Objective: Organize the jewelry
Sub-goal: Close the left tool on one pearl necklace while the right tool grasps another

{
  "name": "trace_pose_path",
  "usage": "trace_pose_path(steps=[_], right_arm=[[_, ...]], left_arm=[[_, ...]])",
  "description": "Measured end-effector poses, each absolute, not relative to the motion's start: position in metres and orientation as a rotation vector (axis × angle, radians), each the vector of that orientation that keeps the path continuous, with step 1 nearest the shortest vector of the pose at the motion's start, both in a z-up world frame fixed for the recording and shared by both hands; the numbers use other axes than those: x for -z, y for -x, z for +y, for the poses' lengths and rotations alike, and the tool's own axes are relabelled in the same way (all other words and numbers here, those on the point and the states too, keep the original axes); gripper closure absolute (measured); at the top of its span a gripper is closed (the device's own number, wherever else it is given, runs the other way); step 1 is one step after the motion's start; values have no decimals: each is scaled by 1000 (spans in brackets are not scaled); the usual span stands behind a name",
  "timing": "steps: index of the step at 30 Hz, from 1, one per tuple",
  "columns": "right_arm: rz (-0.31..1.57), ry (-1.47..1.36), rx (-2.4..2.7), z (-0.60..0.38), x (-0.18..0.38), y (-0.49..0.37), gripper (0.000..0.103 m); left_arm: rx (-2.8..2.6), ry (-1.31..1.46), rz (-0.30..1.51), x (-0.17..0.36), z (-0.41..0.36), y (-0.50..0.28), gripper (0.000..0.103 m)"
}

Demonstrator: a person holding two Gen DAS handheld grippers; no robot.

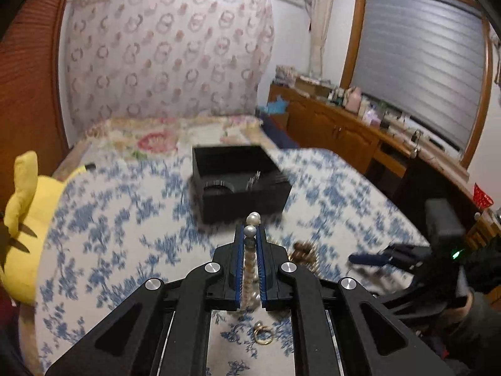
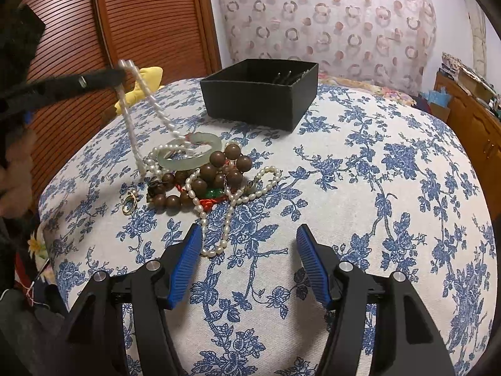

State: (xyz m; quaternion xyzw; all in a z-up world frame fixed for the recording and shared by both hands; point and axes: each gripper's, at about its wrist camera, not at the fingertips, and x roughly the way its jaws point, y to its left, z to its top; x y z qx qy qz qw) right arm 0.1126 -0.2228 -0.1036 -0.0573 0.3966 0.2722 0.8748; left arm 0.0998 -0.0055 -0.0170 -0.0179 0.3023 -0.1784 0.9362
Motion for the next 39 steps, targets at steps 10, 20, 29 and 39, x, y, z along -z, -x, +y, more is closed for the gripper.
trace_pose_path(steps=[10,20,29,39], right_arm=[[829,136,-561,-221,103,-112,39],[845,172,-582,-206,102,-112,63],[864,191,-566,-199,104,-123,75],[849,300,-584,-184,104,-119,98]], left_arm=[[359,63,508,-24,7,-79,96],[322,60,426,-56,27,-64,96],[301,81,438,-47,38,-64,96],[298,87,454,-39,39,-68,96]])
